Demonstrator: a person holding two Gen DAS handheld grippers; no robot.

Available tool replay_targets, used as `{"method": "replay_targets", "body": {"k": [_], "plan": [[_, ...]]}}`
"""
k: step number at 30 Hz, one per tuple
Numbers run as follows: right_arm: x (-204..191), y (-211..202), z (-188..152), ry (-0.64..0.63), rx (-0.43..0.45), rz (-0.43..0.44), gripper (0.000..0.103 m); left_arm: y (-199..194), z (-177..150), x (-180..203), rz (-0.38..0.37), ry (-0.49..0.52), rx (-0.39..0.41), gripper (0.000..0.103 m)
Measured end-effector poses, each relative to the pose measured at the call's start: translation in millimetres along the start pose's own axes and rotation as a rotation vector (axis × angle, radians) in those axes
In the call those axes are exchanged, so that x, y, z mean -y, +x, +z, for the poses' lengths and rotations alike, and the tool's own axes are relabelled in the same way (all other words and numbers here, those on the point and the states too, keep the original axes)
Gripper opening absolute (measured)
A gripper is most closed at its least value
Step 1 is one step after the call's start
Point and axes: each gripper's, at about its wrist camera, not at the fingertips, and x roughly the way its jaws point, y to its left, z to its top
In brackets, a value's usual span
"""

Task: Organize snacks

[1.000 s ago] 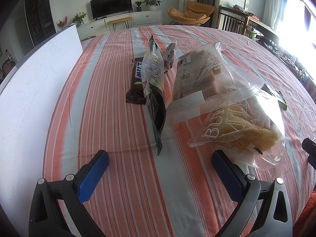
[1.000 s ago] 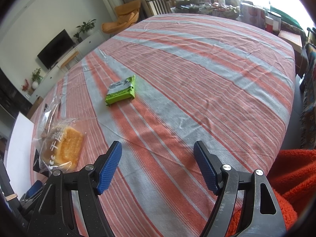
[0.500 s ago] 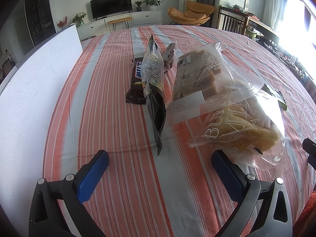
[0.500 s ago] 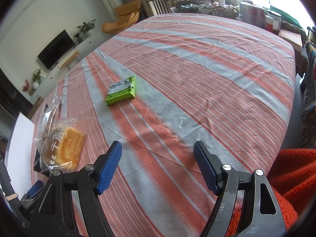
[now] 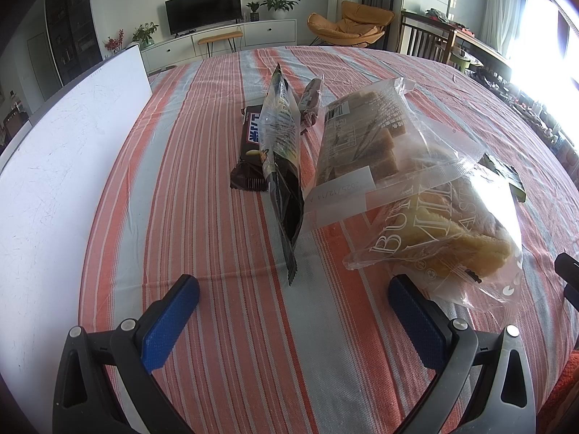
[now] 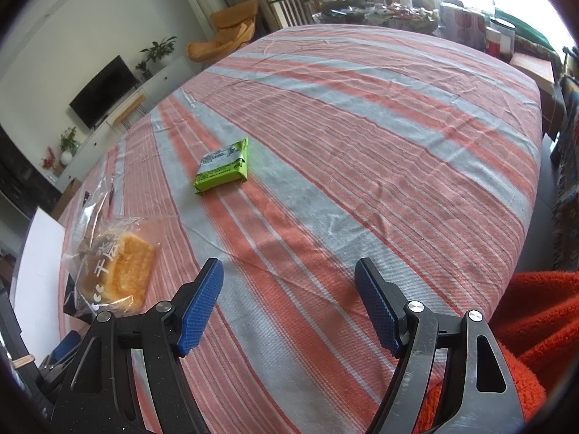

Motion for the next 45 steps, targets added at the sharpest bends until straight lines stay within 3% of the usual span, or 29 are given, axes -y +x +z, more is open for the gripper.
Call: {"method": "replay_targets", "body": {"k": [5,9,11,18,25,33,37,41,45], "plan": [[0,0,0,0.001,0.000,0.001,0.078,0,0,0,-0.006,0.010,-0.004,0.103],[1,0,0,0.003,0.000,0.003,0.078,-2,6,-4,-0.032,0.034,-0.115,0.102],[0,0,0,0.006,0.000,0.007,0.078,-16,6,-10,-0.084,0.008,-0.126,0.100],[-2,0,-1,0.003,0.000,0.003,0.078,-101,40,-32,-0.240,-0.027,-0.009,0.101],[-2,0,0,0.016,0.001,0.016,0.078,-141,83,-71,-0.302,-0.132,0.087,0.101],[-2,-1,0,0.014,0.001,0.014,0.078,-91,82,-76,-0.244,-0.160,-0.019,0.101],[-2,0,0,0.012,0.000,0.013,0.078,-54,101,-67,-0.181,-0.176,-0.035,0.100],[0,0,0,0.022,0.000,0.024,0.078,-8,120,-51,-0.084,-0.110,-0.078,0.087],[1,0,1,0.028,0.000,0.031,0.078,33,115,-35,-0.027,-0.032,-0.168,0.077]]}}
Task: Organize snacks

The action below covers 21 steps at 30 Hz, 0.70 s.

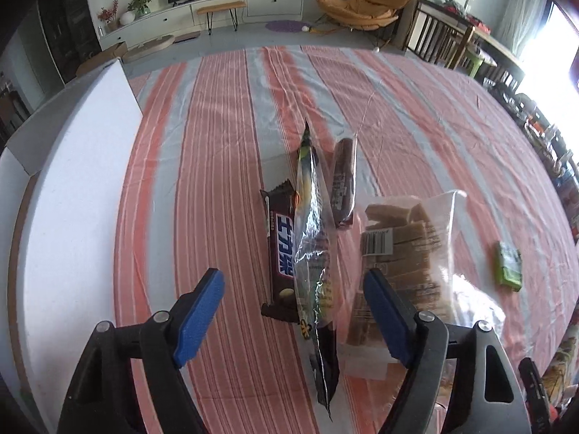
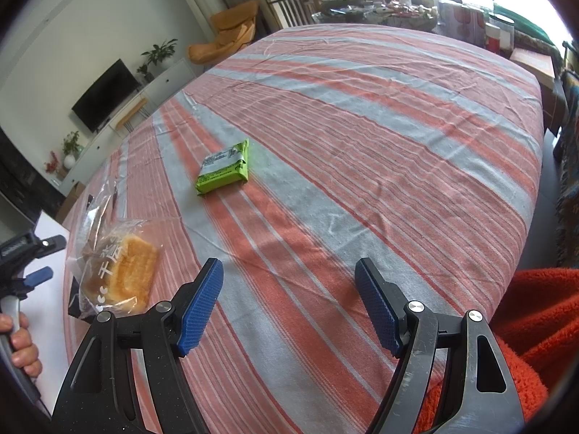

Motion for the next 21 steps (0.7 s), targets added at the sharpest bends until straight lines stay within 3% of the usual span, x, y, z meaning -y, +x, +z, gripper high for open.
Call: {"method": "replay_targets", "body": {"k": [1,3,4,6,8,11,15,21], "plan": [[0,0,0,-0.001,0.000,-0.001,0.078,7,-2,3,0.017,0.016,-0.011,0.075],[0,0,0,-0.001,0.000,-0.001,0.078,11,-6,7,0.042,0.046,-0.012,0.052],[0,0,0,0.000,0.000,0.000,0.078,11,-9,7,0.025,0.051,-0.011,0.031],[0,0,0,0.001,0.000,0.001,0.078,1,-14,5,0.020,0.036,0.019,0.017],[0,0,0,0.001,0.000,0.001,0.078,-17,-18,0,-0.032,0.010,0.039,0.008],[0,0,0,-0.001,0.000,-0.001,0.078,-46,-31,-8,-0.093,-0.008,0.072,0.008],[1,0,0,-0.001,0.000,-0.002,0.078,-69,-63,-22,-0.168,-0.043,0.046,0.008],[1,-1,0,0.000,0.000,0.000,0.078,-71,-120,-12,-0.180,0.034,-0.011,0.009]]}}
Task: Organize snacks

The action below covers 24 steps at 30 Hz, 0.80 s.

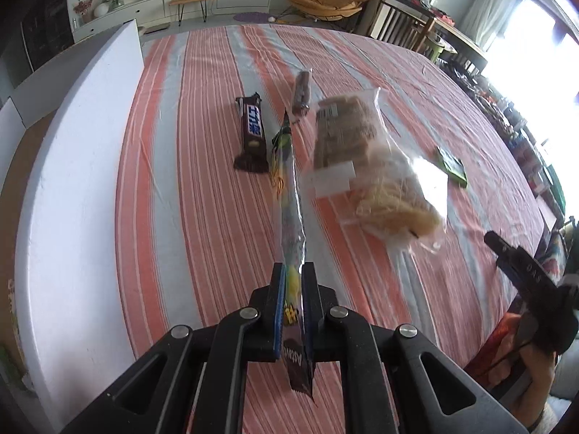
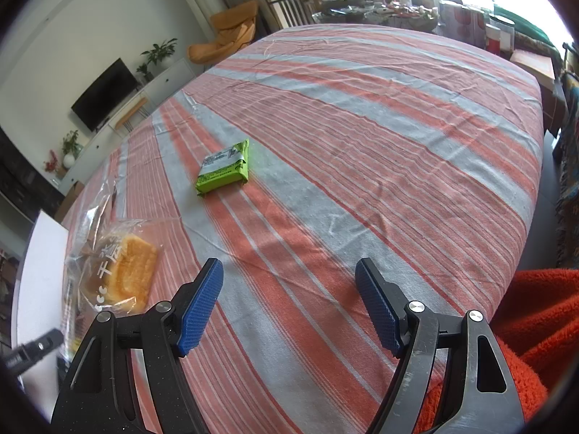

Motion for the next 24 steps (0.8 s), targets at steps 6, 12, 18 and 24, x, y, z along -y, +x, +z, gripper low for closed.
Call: {"method": "replay_targets", "body": {"k": [6,12,18,24], "plan": [[1,0,1,0.002,0.000,0.002,0.078,-6,-2,3,-0.019,-0.029,0.037,0.073],[1,0,1,0.001,0.000,0.000,0.078,-14,6,3,-0.014,-0.015,0.066,0.077],[1,0,0,0.002,0.000,0.002,0.078,-13,6,-4,-0.020,-0.042,0.062,0.077],[1,0,0,0.003,0.000,0.002,0.078,-16,9,-7,-0.025,-0.051,0.070,0.077]]}}
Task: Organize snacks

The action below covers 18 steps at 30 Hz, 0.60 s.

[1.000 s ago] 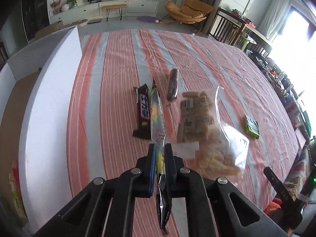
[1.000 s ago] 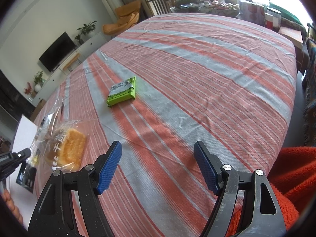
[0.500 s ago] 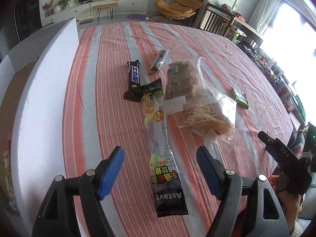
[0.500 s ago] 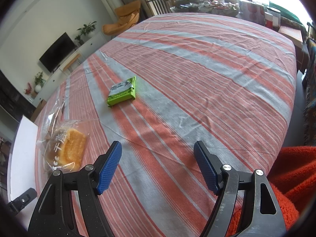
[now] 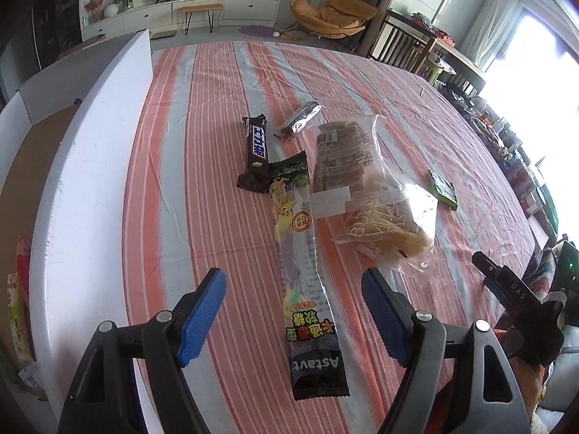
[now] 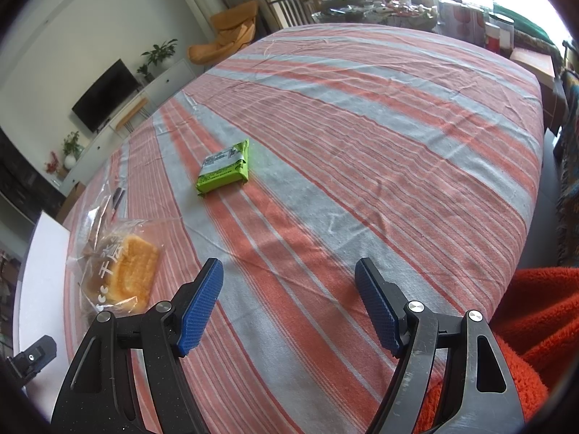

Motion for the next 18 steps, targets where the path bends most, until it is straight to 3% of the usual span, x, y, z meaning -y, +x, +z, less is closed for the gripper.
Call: {"method": "replay_targets", "body": {"k": [11,18], "plan": [[1,0,0,0.007,0.000,0.008,0.078,-6,22,-23,-0.090,-0.111,-0.010,0.079],[3,-1,0,0.000,-0.001,0.002,0.078,25,28,-14,-0.048,-0.057,-0.068,0.080]]}}
